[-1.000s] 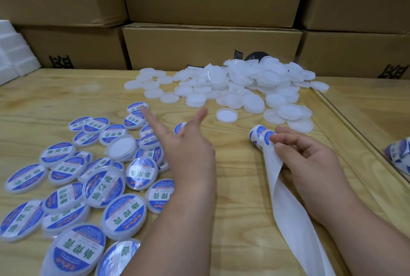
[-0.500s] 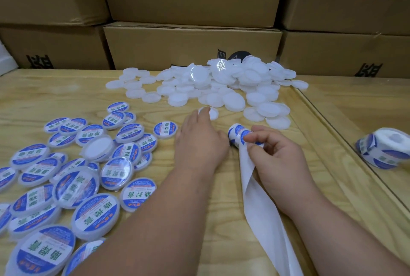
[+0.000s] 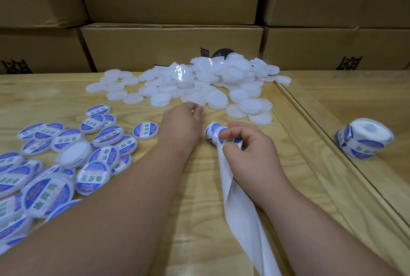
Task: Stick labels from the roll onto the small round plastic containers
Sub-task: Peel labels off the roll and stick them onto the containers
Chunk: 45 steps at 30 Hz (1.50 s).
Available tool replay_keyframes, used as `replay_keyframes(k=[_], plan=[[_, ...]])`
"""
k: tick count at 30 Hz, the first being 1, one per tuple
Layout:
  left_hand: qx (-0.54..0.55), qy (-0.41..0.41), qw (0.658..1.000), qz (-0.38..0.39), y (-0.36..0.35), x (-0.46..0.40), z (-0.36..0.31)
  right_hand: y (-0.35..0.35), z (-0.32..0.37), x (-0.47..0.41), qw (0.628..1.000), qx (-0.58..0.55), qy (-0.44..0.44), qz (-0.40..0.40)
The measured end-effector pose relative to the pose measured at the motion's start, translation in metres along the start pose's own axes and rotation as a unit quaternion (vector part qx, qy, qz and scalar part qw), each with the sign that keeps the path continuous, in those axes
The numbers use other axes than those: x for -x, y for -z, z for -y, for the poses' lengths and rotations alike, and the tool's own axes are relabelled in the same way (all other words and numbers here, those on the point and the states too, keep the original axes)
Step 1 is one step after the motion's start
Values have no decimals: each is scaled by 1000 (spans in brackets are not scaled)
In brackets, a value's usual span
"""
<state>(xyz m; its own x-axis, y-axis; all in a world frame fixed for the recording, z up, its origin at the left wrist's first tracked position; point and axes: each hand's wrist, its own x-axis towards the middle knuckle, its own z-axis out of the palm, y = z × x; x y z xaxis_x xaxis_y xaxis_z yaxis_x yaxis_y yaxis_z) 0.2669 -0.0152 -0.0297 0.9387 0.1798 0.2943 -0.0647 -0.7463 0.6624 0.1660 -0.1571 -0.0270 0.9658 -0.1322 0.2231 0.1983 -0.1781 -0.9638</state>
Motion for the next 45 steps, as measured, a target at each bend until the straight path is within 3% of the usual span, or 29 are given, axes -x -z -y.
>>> replay_keyframes(k=[5,8,11,15,17,20,22,26,27,31,33,45], plan=[[92,33,991,-93,51,6,-5,0,1,1,1000,5,6,4],[102,19,993,-49,96,9,4,0,1,1,1000,10,6,5],[27,20,998,53,141,23,27,0,2,1,1000,18,10,8],[-94,47,986,127,188,51,65,0,3,1,999,36,17,6],[-139,44,982,123,204,60,74,-1,4,1,999,42,17,1],[-189,5,981,53,214,65,66,-1,5,1,999,41,15,2],[-153,-19,987,43,201,71,47,0,4,1,999,45,15,4],[-84,-83,977,180,115,96,14,1,3,1,999,48,18,2],[-87,-100,975,180,92,97,11,1,3,1,999,48,18,-1],[-28,-99,993,48,44,59,9,2,0,1,999,39,18,-18],[-49,-124,991,22,25,30,8,2,-2,1,999,33,14,-29],[-168,-207,960,83,-46,-60,-23,-4,-5,-2,998,51,35,-13]])
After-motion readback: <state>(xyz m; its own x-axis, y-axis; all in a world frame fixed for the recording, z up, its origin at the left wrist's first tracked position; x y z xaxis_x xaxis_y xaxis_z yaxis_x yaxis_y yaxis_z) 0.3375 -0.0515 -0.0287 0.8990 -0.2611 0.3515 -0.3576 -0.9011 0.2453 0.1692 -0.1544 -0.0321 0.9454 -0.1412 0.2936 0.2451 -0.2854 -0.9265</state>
